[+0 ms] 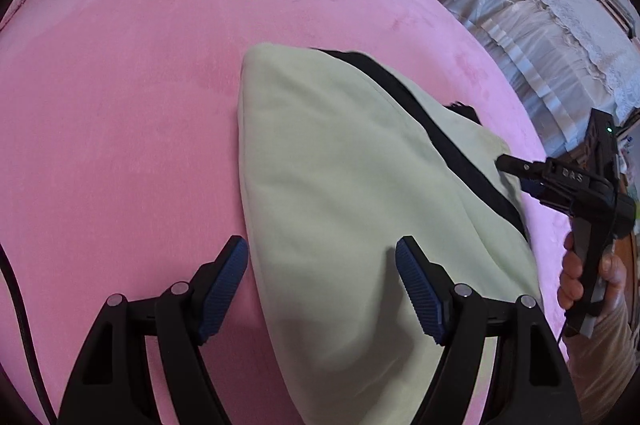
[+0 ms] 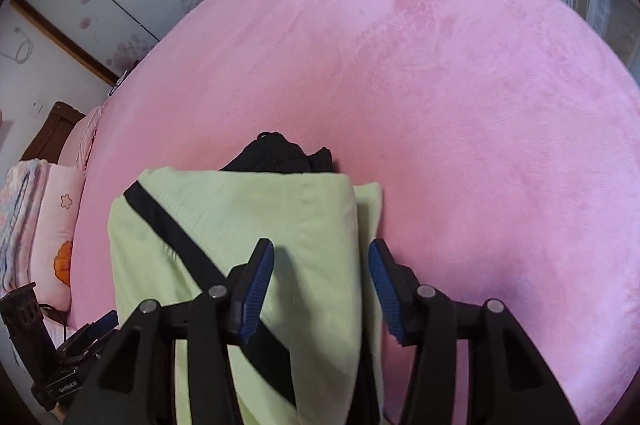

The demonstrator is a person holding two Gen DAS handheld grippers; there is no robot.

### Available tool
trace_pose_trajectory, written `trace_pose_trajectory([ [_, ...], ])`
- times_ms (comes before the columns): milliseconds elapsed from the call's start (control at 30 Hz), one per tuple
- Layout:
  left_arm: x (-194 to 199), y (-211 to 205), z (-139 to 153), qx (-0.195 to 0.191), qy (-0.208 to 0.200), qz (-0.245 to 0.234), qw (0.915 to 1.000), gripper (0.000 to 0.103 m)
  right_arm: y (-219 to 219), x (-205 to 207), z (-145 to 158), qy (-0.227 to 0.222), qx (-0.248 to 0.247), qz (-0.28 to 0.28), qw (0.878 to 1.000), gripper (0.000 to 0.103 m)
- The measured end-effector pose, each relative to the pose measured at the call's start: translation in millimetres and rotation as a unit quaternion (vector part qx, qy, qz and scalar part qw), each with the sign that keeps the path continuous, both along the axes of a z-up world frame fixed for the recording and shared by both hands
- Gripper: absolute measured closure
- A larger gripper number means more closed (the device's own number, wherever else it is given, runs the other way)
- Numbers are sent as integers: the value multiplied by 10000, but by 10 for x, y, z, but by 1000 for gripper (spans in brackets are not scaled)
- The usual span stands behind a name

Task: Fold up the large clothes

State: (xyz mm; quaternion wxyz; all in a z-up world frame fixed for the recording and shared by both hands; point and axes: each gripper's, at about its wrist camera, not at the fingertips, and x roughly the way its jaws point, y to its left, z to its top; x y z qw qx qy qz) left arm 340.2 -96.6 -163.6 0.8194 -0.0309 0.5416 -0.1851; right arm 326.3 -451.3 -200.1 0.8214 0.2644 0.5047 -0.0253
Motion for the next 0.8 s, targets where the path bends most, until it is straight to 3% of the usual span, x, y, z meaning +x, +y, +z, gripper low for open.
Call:
trace_pose_trajectory([
  [33, 42, -33, -23, 31, -13, -15, 10000, 28, 24, 5, 7, -52, -84, 38, 9999, 64],
  [67, 69, -91, -52, 76, -37, -14, 10000, 28, 51, 2, 21, -50, -366, 41, 9993, 98],
  [100, 59, -106, -63, 139, -90, -15, 9999, 28, 64, -8, 31, -9, -503, 73, 9987, 101],
  [300, 33, -277, -47, 316, -444, -295, 9981, 28, 129, -161, 314, -428, -1743, -68, 9837, 102],
  [433, 57, -345, -158, 615, -480, -259, 9966, 27, 199, -56, 67, -119, -2094, 30, 9778, 102],
  [533, 98, -339, -263, 595, -416, -244, 9971, 27, 210, -61, -278, 199, -2152, 23, 9764, 102],
  [600, 139, -311, -301, 395, -302, -207, 9985, 27, 227, -99, -400, 187, -2195, -11, 9754, 102],
  [800, 139, -336, -228, 477, -299, -175, 9983, 27, 179, -187, -109, 172, -1940, 6, 9809, 93],
])
